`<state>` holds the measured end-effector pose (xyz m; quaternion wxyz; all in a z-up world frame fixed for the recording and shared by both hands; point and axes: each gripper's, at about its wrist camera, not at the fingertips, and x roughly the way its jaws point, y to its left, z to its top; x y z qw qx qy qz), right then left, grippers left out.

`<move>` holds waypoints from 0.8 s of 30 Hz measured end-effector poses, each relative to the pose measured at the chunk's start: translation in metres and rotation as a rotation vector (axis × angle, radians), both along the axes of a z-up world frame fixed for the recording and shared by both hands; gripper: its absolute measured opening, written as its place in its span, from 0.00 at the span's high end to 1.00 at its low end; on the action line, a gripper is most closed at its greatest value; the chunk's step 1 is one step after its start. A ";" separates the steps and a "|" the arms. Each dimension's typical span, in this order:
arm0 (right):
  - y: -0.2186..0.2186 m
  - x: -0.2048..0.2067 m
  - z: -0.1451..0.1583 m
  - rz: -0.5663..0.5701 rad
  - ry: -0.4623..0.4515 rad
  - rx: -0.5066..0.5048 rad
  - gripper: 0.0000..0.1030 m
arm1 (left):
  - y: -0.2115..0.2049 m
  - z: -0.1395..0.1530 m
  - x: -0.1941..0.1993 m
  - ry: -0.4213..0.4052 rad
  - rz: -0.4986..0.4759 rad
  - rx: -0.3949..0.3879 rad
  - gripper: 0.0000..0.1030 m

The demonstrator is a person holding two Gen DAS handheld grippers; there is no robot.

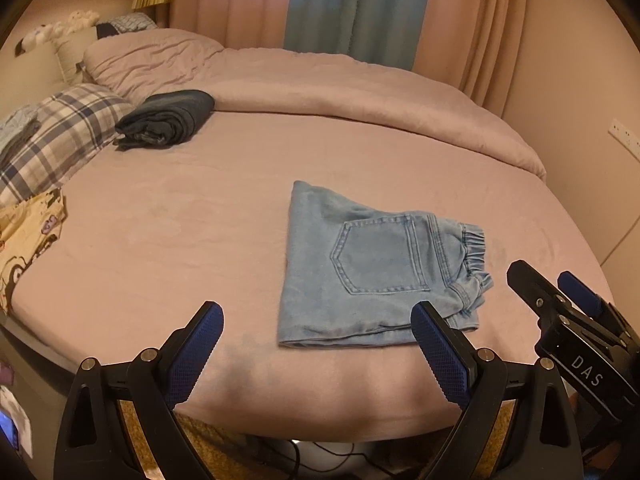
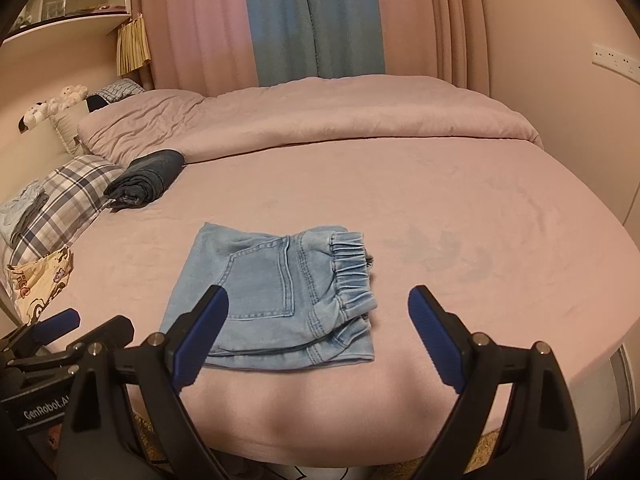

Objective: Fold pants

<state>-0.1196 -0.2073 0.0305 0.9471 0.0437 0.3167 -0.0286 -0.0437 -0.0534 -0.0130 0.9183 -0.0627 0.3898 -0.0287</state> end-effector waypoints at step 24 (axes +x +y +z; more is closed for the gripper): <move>0.011 0.004 -0.005 0.003 0.034 -0.018 0.10 | 0.000 -0.012 0.006 0.055 0.004 0.008 0.08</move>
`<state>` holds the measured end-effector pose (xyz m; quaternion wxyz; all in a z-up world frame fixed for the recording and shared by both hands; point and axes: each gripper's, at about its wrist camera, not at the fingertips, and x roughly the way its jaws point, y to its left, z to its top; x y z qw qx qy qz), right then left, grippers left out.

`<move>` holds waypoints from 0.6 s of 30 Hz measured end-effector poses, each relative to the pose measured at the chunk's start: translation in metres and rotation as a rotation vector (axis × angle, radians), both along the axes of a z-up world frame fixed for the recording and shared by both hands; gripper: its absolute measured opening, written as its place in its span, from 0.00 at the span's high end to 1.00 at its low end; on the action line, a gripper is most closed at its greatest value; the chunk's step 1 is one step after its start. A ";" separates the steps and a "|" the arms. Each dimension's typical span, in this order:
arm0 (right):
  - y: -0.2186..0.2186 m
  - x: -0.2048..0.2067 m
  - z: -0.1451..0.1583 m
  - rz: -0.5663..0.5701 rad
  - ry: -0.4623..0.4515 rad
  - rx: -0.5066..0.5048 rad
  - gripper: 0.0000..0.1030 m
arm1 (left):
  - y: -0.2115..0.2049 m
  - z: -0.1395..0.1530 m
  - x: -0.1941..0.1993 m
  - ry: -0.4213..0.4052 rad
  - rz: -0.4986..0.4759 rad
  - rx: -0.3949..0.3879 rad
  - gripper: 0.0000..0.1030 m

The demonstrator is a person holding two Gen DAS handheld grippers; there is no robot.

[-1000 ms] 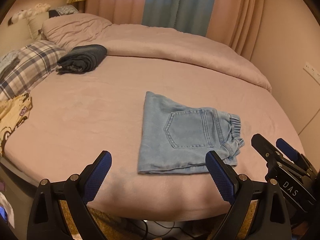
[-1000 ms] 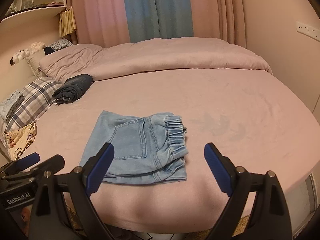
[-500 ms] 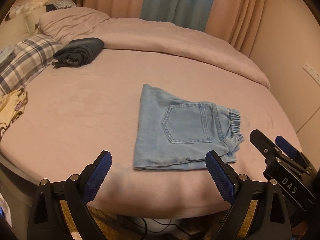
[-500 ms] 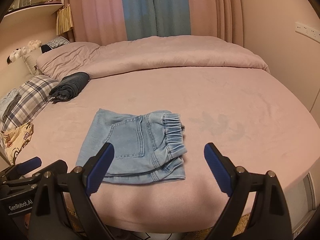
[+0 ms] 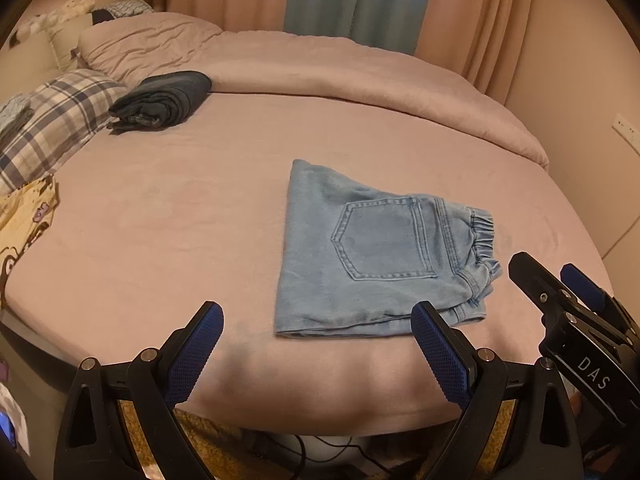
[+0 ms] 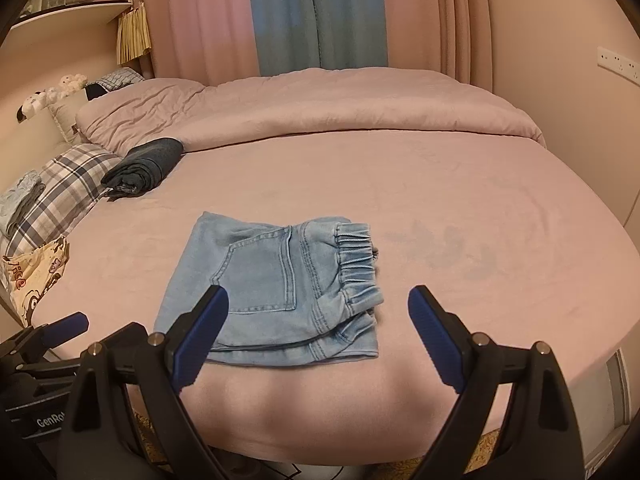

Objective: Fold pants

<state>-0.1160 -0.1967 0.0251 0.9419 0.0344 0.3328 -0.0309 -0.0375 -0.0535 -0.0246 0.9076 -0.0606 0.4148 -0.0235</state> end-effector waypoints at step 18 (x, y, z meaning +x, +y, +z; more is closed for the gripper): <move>-0.002 0.000 -0.004 -0.043 0.014 -0.010 0.10 | 0.006 -0.006 0.003 0.019 0.020 0.025 0.08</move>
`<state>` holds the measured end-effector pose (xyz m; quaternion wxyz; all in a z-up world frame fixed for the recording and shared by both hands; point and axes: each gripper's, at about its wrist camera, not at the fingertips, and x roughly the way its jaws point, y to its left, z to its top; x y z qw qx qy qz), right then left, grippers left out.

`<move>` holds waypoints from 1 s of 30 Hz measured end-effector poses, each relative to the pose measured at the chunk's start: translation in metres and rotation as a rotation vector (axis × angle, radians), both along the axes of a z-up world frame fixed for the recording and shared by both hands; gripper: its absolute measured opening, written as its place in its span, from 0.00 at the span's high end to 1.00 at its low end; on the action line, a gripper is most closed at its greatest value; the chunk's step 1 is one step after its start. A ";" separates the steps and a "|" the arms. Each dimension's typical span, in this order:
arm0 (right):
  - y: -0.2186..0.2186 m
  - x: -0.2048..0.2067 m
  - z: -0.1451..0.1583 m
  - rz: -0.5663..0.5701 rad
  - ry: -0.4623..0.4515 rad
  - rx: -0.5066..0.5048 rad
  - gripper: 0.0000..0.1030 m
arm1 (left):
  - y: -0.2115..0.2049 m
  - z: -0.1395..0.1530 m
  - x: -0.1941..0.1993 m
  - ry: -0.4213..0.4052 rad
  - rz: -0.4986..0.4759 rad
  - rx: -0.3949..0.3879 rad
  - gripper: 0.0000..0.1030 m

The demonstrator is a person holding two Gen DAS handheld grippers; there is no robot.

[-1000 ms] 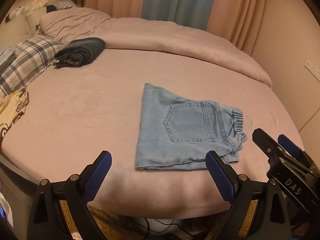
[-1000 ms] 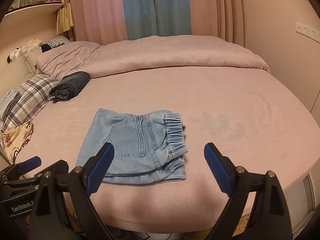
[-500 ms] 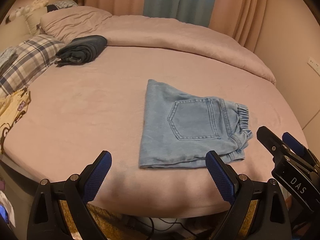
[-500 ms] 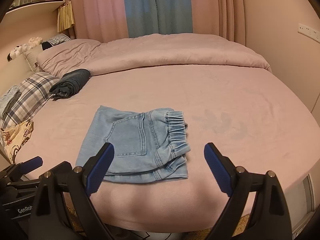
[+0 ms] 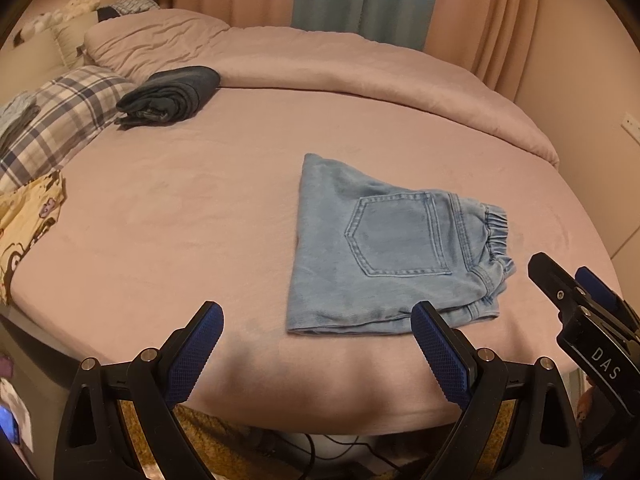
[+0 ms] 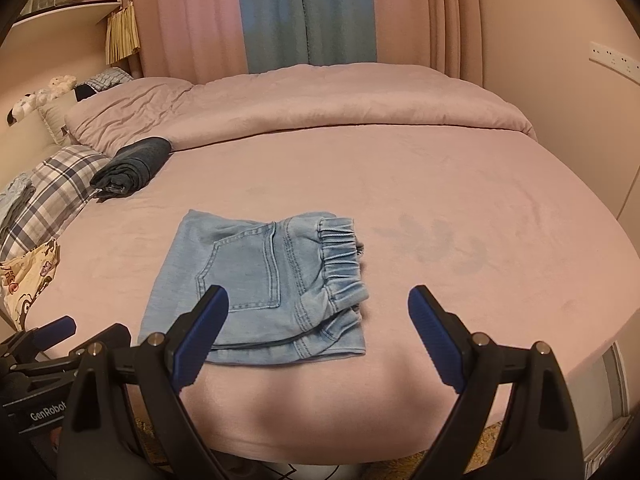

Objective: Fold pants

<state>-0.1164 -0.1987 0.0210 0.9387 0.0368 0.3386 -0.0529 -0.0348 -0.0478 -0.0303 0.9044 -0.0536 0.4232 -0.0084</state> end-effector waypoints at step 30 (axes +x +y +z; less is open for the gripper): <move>0.001 0.003 -0.003 -0.005 0.009 -0.002 0.10 | 0.002 0.001 0.001 -0.011 -0.010 -0.003 0.08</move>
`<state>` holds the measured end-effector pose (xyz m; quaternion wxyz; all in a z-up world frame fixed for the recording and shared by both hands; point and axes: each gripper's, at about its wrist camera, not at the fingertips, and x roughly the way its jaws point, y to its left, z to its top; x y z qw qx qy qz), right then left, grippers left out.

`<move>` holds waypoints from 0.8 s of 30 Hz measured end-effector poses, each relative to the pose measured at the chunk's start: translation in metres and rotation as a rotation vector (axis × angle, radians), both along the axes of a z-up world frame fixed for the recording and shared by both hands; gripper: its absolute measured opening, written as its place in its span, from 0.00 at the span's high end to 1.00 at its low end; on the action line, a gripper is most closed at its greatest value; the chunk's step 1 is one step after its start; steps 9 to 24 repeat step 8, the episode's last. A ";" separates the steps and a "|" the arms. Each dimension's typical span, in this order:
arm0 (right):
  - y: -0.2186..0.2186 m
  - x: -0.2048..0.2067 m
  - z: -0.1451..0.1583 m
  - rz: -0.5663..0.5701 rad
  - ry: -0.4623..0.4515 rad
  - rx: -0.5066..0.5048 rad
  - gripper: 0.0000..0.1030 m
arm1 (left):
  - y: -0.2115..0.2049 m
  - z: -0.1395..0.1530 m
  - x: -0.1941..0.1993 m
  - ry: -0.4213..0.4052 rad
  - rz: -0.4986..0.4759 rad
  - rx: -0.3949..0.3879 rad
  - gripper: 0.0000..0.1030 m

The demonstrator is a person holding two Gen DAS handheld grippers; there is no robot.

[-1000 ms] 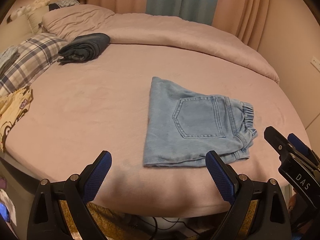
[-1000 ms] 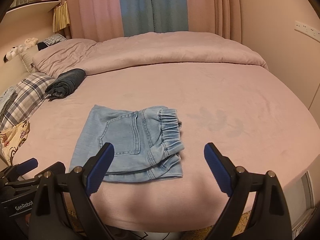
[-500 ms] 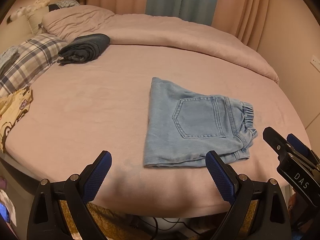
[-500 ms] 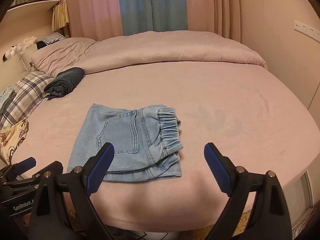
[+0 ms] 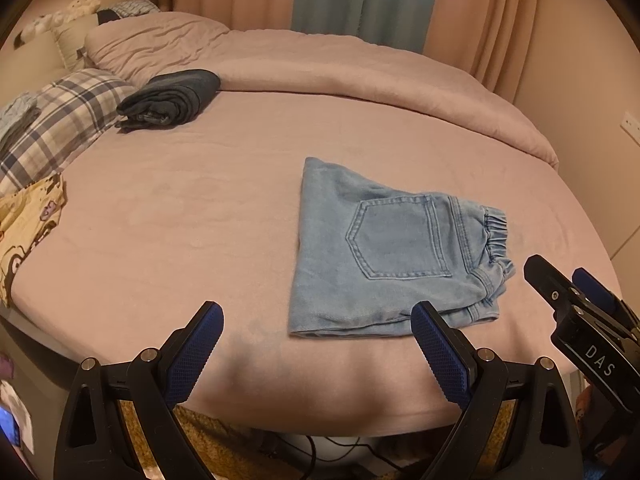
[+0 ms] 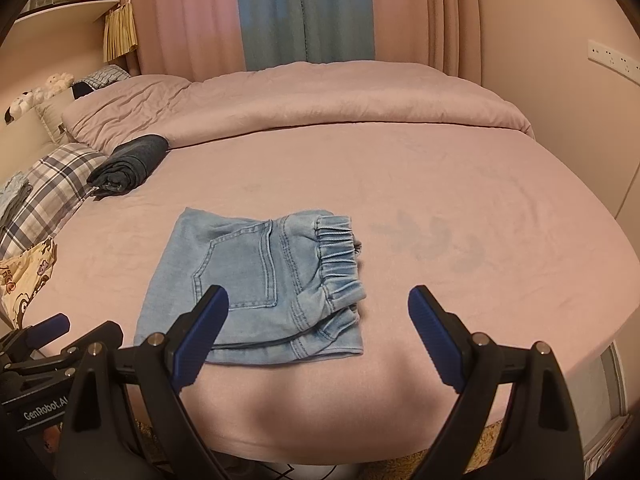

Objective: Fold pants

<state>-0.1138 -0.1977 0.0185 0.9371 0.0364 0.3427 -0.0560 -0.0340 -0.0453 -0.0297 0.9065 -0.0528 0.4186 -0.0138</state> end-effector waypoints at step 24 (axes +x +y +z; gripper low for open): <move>0.000 0.000 0.000 -0.004 0.003 0.001 0.10 | -0.001 0.003 -0.001 -0.007 -0.001 0.001 0.08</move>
